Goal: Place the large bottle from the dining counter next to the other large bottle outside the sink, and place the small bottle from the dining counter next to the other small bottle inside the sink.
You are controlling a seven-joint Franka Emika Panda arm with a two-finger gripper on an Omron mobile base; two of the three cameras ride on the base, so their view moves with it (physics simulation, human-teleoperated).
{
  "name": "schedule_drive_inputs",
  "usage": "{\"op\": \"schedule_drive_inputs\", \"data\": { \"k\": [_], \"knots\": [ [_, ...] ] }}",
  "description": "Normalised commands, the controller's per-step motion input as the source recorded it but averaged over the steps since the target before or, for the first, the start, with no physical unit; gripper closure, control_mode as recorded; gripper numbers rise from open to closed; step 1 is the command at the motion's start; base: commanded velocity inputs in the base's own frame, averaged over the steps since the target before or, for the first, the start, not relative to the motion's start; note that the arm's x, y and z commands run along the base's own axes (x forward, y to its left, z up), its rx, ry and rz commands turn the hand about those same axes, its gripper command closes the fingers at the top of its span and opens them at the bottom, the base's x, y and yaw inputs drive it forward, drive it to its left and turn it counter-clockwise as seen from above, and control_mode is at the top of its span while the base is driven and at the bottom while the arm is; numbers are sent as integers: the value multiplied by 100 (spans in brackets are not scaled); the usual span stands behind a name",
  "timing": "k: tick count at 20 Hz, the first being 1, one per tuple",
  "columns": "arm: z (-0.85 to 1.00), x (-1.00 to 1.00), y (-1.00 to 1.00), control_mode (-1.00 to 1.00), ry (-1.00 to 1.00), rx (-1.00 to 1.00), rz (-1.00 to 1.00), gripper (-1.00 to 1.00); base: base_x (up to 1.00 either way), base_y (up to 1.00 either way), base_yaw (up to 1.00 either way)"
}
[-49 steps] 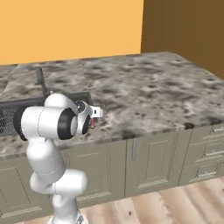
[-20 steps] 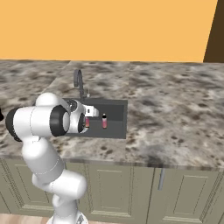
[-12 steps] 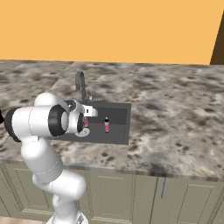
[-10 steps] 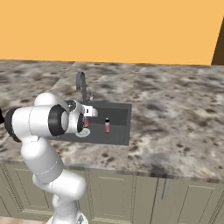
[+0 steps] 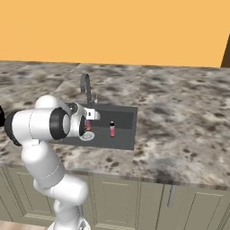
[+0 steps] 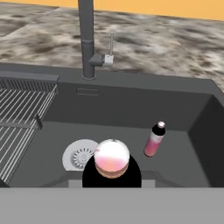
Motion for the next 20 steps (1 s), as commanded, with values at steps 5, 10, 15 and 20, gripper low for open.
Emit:
{"op": "schedule_drive_inputs", "data": {
  "k": [5, 10, 15, 20],
  "knots": [
    [-2, 0, 0, -100, 0, 0, 1, 100, 0, 0, 3],
    [-8, 3, -12, -100, 0, 0, 7, 100, 0, 0, 0],
    [-6, 14, -30, -100, 0, 0, 3, 100, 0, 0, 0],
    [-2, 12, -25, -100, 0, 0, 0, 100, 0, 0, 0]
  ]
}}
